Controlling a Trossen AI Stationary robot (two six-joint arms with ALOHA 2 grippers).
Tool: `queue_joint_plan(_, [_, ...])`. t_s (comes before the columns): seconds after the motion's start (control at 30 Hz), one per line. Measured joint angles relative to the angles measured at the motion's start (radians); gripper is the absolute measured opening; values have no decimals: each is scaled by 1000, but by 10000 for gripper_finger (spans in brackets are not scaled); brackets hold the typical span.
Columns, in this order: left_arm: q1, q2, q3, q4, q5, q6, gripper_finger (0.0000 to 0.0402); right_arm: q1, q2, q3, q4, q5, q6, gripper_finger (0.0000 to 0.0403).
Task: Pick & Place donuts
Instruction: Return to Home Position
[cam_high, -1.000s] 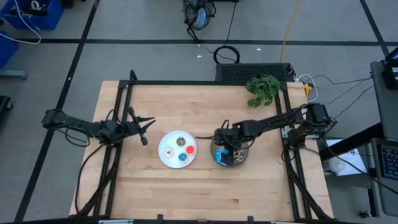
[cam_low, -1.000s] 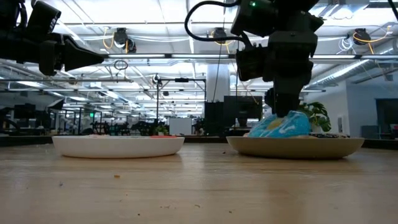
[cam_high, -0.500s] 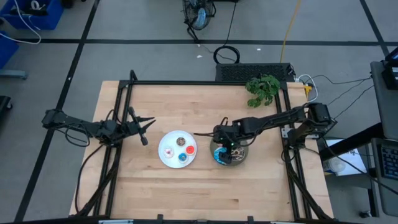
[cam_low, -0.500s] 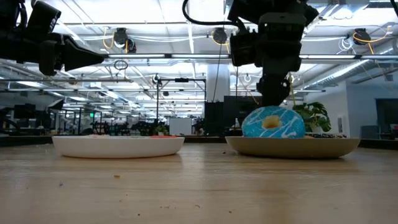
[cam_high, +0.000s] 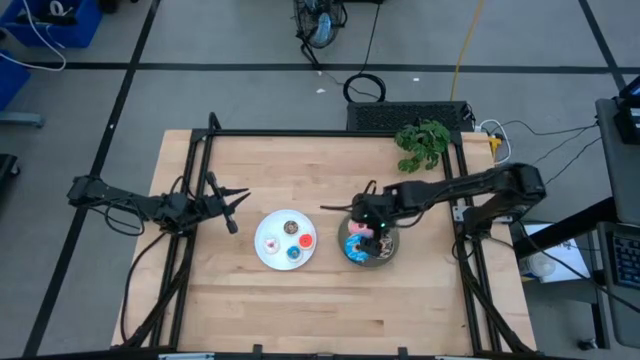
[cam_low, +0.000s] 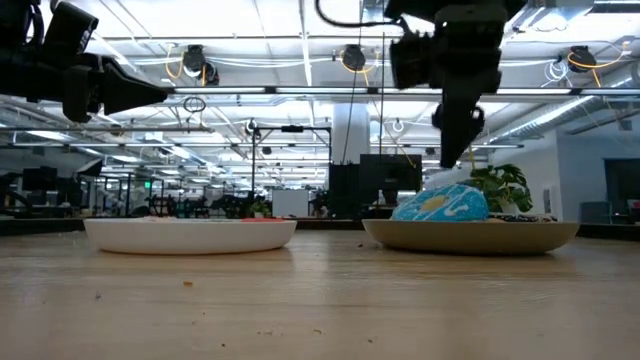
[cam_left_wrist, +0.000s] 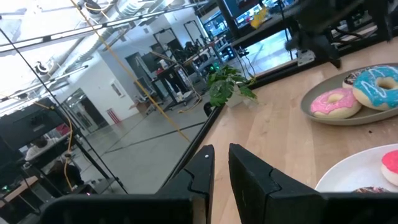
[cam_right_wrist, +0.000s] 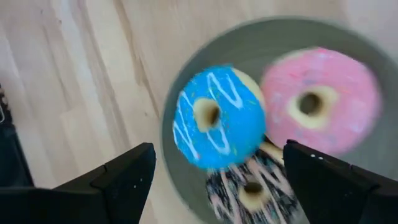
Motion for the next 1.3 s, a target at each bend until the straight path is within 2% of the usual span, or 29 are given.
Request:
queue_joint_plan(0.13, [0, 0, 0, 0, 0, 1, 56, -16, -123, 0, -42, 48, 6, 331])
queue_joint_plan(0.27, [0, 0, 0, 1, 0, 8, 56, -20, -284, 0, -77, 160, 13, 331])
queue_joint_plan(0.43, [0, 0, 0, 15, -14, 113, 56, -1, -470, -8, -76, 295, 1, 318])
queue_joint_plan(0.57, [0, 0, 0, 49, -48, 116, 56, 33, -578, -49, -74, 388, -29, 278])
queue_joint_plan(0.77, [0, 0, 0, 59, -63, 98, 56, 70, -711, -172, -35, 414, -94, 177])
queue_joint_plan(0.87, [0, 0, 0, 58, -63, 87, 56, 94, -787, -290, 73, 410, -125, 109])
queue_joint_plan(1.0, [0, 0, 0, 59, -86, 85, 56, 112, -900, -487, 377, 335, -220, 17])
queue_joint_plan(1.2, [0, 0, 0, 122, -78, 51, 52, 112, -1053, -721, 712, 278, -337, 8])
queue_joint_plan(1.3, [0, 0, 0, 206, -54, 15, 29, 112, -1139, -812, 833, 279, -379, 2])
